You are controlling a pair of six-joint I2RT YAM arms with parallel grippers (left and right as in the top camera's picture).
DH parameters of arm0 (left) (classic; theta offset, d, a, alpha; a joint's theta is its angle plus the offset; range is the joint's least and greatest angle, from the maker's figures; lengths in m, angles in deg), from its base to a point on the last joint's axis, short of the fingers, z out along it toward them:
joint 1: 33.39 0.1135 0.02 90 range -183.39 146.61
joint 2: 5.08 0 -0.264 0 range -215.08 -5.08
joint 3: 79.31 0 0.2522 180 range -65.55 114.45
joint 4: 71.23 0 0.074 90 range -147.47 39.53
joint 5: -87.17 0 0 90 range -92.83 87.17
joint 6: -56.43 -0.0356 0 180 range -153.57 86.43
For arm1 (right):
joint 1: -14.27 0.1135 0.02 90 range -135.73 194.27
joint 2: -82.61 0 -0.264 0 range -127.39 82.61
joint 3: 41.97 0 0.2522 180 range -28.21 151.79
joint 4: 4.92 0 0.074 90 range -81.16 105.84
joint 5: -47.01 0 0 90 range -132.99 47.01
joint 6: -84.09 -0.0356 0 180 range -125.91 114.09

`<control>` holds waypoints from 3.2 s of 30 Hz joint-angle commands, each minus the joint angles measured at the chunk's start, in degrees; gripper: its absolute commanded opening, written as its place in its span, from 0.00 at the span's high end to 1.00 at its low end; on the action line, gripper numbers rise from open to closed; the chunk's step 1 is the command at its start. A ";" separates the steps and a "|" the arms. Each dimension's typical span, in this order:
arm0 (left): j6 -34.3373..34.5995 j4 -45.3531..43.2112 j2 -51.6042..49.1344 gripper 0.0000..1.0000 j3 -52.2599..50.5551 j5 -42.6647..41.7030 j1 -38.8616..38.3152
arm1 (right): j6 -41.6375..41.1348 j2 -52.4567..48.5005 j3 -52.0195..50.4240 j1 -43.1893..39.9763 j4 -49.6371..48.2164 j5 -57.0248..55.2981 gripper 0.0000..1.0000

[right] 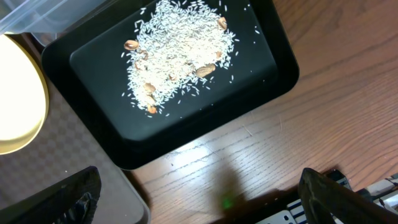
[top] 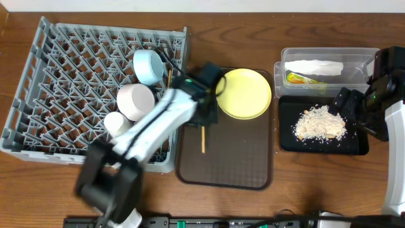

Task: Sort waste into correct bins and load items into the dishwasher
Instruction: 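Carry the second chopstick to the rack and insert it, then reach the left gripper to the yellow plate rim and grasp it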

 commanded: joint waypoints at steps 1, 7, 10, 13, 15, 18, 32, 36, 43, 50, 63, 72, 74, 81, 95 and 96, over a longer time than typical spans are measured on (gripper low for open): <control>-11.06 2.47 6.60 0.92 2.60 0.76 4.76 | 0.72 0.70 0.98 -0.42 0.07 0.07 0.01; -18.45 5.03 7.91 0.92 6.16 0.74 12.74 | 0.72 0.70 0.98 -0.42 0.07 0.07 0.01; -22.38 3.34 6.91 0.92 6.16 0.74 16.24 | 0.72 0.70 0.98 -0.42 0.11 0.07 0.01; -23.21 1.66 5.70 0.92 6.16 0.76 18.10 | 0.72 0.70 0.98 -0.42 0.11 0.07 0.01; -23.21 0.79 4.76 0.92 6.16 0.76 18.91 | 0.72 0.70 0.98 -0.42 0.11 0.07 0.01; -23.21 -0.09 2.86 0.92 6.16 0.76 19.32 | 0.72 0.70 0.98 -0.42 0.13 0.07 0.01; -23.15 0.59 0.55 0.50 6.16 -1.44 18.82 | 0.72 0.70 0.98 -0.42 0.07 0.04 0.01; -23.17 -0.11 1.79 0.48 6.16 -6.58 16.09 | 0.72 0.70 0.98 -0.42 0.00 0.07 0.01; -19.26 -8.59 0.79 0.47 6.14 -5.66 5.79 | 0.72 0.70 0.98 -0.42 -0.24 0.07 0.01; -28.35 -17.18 -5.05 0.41 6.14 -5.64 -4.20 | 0.72 0.70 0.98 -0.42 0.04 0.09 0.01; -41.40 -20.48 -16.57 0.37 6.14 0.37 -11.06 | 0.72 0.70 0.98 -0.42 0.04 0.26 0.01; -40.87 -18.21 -18.73 0.39 5.07 0.09 -12.04 | 0.72 0.70 0.98 -0.42 0.02 0.24 0.01; -40.87 -15.56 -18.73 0.44 4.96 0.09 -12.72 | 0.72 0.70 0.98 -0.42 0.02 0.24 0.01; -40.89 -9.09 -18.73 0.51 4.63 0.11 -16.00 | 0.72 0.70 0.98 -0.42 -0.13 0.26 0.01; -40.89 -10.49 -18.73 0.73 4.35 0.13 -18.53 | 0.72 0.70 0.98 -0.42 -0.09 0.26 0.01; -40.89 -10.49 -18.73 0.77 4.35 0.13 -18.53 | 0.72 0.70 0.98 -0.42 -0.07 0.26 0.01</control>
